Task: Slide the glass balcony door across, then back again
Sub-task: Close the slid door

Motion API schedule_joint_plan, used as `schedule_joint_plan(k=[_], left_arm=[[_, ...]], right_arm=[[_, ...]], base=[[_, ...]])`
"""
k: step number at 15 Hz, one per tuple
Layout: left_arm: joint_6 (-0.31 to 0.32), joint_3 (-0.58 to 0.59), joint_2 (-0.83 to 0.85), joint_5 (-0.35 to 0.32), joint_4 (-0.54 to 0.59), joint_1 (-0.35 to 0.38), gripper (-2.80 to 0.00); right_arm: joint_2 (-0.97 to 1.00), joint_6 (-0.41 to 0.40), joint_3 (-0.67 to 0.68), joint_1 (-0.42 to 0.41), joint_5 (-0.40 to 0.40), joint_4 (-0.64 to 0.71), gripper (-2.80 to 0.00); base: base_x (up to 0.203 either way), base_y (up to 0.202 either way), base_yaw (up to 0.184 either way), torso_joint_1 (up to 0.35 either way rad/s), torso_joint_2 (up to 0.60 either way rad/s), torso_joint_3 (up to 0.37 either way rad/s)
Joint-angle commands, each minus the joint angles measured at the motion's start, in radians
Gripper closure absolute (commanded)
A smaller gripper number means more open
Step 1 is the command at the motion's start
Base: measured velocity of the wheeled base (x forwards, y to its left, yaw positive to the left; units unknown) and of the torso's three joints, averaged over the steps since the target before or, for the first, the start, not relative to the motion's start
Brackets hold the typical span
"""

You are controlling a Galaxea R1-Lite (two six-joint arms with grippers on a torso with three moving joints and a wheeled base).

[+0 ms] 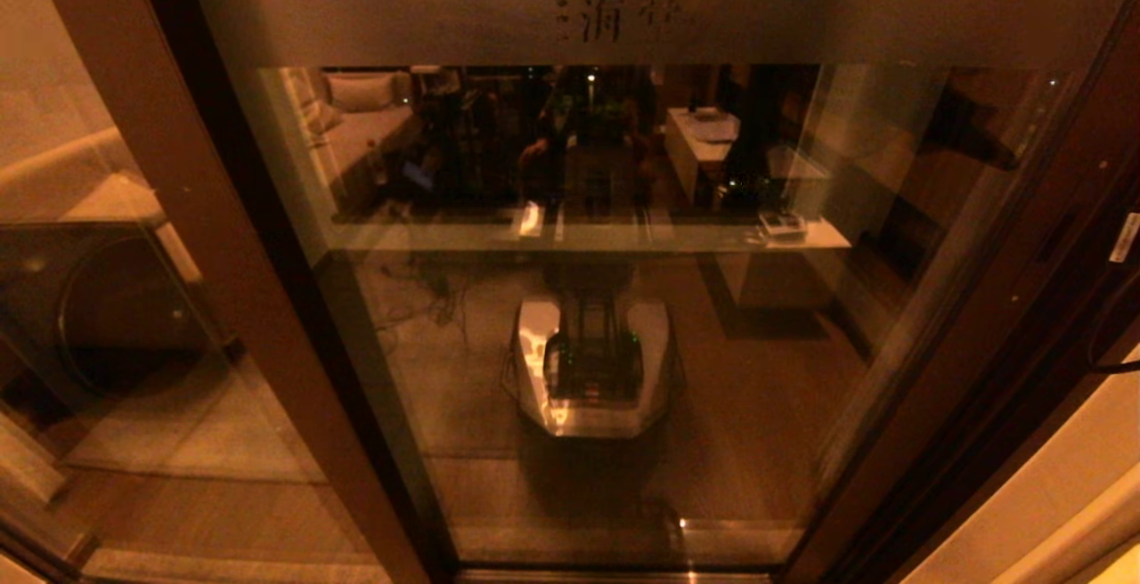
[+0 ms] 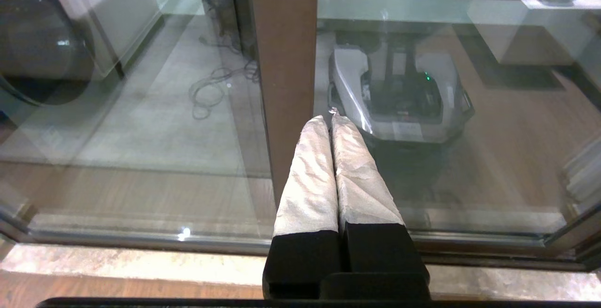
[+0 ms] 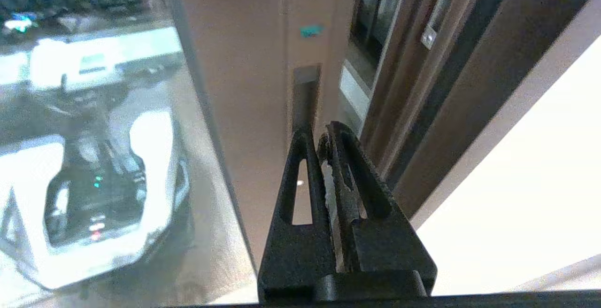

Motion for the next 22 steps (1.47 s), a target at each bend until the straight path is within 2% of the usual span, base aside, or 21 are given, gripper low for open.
schedule_joint_plan(k=[1, 4, 6, 14, 22], left_arm=[[0.0, 0.0, 0.0, 0.0, 0.0, 0.001, 0.0], [0.0, 0.0, 0.0, 0.0, 0.0, 0.001, 0.0], [0.0, 0.0, 0.0, 0.0, 0.0, 0.001, 0.0], [0.0, 0.0, 0.0, 0.0, 0.0, 0.001, 0.0], [0.0, 0.0, 0.0, 0.0, 0.0, 0.001, 0.0]], right_arm=[[0.028, -0.015, -0.023, 0.0, -0.014, 0.021, 0.0], [0.135, -0.011, -0.104, 0.004, -0.06, 0.09, 0.0], [0.18, 0.022, -0.144, 0.005, -0.068, 0.096, 0.0], [0.189, 0.053, -0.146, 0.05, -0.064, 0.093, 0.0], [0.256, 0.055, -0.209, 0.039, -0.073, 0.088, 0.0]], base=[[0.0, 0.0, 0.0, 0.0, 0.0, 0.0], [0.0, 0.0, 0.0, 0.0, 0.0, 0.0], [0.0, 0.0, 0.0, 0.0, 0.0, 0.0], [0.0, 0.0, 0.0, 0.0, 0.0, 0.0], [0.0, 0.0, 0.0, 0.0, 0.0, 0.0]])
